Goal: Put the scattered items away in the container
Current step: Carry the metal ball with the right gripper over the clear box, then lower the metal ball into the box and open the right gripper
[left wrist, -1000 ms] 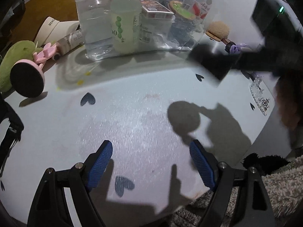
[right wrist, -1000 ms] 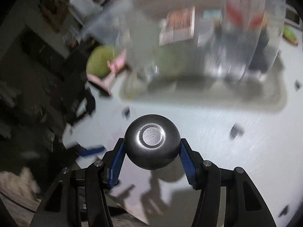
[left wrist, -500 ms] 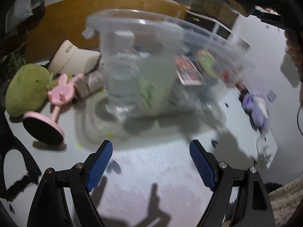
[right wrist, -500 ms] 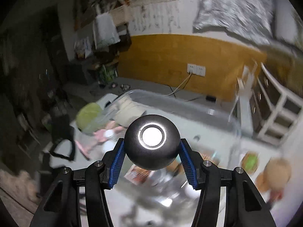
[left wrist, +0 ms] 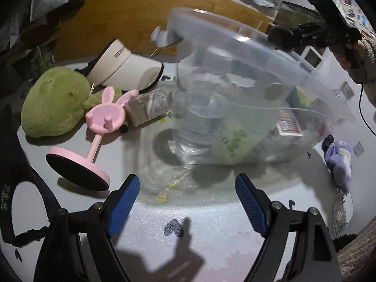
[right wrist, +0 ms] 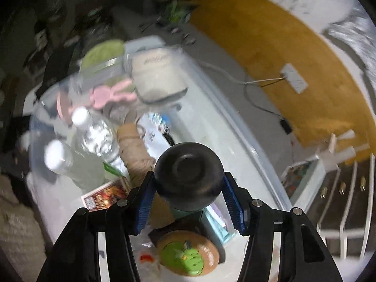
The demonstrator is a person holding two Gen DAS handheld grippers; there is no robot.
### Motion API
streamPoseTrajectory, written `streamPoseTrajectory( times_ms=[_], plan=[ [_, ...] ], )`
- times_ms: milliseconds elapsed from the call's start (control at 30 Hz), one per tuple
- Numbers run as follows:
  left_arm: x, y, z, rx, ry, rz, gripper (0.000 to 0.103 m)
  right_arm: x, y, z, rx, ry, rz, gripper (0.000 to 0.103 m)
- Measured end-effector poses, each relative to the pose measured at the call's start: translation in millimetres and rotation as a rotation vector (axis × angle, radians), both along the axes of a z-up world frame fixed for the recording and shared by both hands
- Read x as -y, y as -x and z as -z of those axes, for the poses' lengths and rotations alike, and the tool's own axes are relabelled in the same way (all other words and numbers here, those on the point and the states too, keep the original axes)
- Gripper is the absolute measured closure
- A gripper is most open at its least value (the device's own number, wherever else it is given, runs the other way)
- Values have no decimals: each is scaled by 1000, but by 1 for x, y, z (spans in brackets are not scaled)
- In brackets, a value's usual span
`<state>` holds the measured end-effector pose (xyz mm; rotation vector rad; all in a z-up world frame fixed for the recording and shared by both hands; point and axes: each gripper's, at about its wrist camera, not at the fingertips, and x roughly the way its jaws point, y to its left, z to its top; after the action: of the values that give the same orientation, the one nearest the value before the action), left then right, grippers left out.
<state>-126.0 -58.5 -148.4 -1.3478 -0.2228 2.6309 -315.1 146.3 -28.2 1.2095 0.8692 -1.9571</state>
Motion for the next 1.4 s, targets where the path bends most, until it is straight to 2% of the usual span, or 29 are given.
streamPoseTrajectory(
  times_ms=[267, 600, 733, 767, 833, 1000, 1067, 1133, 1200, 1400],
  plan=[
    [11, 19, 15, 37, -8, -20, 20, 14, 26, 52, 140, -97, -126, 46],
    [18, 26, 19, 50, -24, -45, 20, 22, 40, 98, 252, -143, -155, 46],
    [18, 27, 20, 53, -27, -42, 20, 15, 44, 107, 314, -157, -112, 46],
    [18, 27, 20, 53, -27, -40, 20, 12, 45, 107, 336, -160, -100, 44],
    [17, 27, 20, 51, -29, -37, 20, 8, 42, 106, 363, -172, -85, 21],
    [15, 27, 19, 48, -34, -32, 20, 0, 36, 87, 360, -143, -58, 20],
    [14, 27, 19, 46, -33, -30, 20, -2, 38, 79, 327, -127, -36, 26],
    [14, 26, 18, 43, -31, -26, 20, -4, 43, 72, 293, -113, -7, 70],
    [13, 26, 17, 40, -29, -25, 20, -6, 46, 71, 279, -108, 25, 75],
    [14, 24, 10, 19, -18, -33, 20, 0, 42, 63, 235, -106, 29, 76]
  ],
)
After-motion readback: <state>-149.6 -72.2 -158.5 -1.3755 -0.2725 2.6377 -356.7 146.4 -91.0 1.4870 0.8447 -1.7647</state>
